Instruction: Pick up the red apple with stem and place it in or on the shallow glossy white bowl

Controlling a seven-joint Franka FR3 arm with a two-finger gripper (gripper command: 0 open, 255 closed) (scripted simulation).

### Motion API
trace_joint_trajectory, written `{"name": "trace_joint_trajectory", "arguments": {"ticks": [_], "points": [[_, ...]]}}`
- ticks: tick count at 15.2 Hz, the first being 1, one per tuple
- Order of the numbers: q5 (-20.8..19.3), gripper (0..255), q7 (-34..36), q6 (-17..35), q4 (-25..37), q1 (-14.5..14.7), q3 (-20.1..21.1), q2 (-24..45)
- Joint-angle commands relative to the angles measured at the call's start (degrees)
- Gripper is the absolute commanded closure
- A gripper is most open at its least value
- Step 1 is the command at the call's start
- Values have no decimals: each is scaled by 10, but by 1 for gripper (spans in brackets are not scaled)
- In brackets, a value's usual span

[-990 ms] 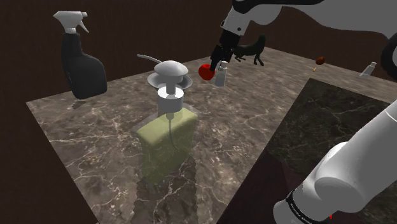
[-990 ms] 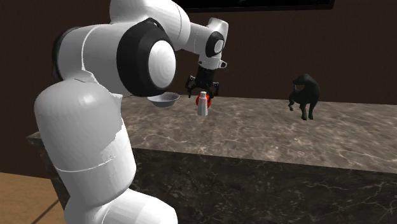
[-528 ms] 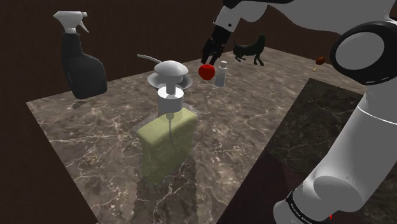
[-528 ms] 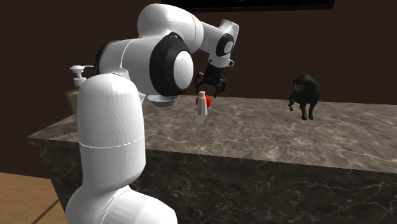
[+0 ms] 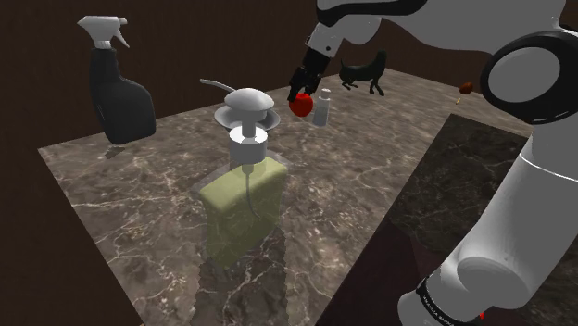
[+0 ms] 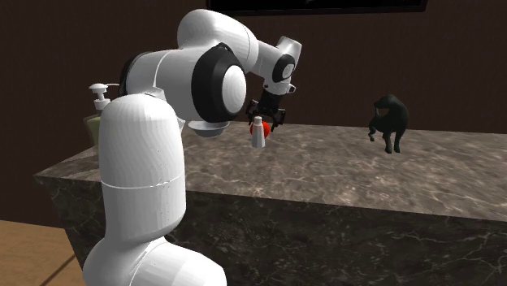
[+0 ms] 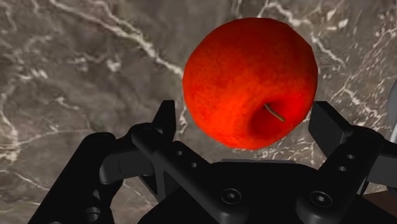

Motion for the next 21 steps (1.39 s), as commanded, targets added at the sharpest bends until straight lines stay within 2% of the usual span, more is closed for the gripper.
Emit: {"name": "trace_joint_trajectory", "arguments": {"ticks": [1,5,6,15,21], "points": [[0,0,0,2,-1,0,0,0],[0,0,0,1,-1,0,0,0],[0,255,0,1,-1,0,0,0],[0,255,0,2,-1,0,0,0],[-2,255,14,-43,50,-2,-1,5]]}}
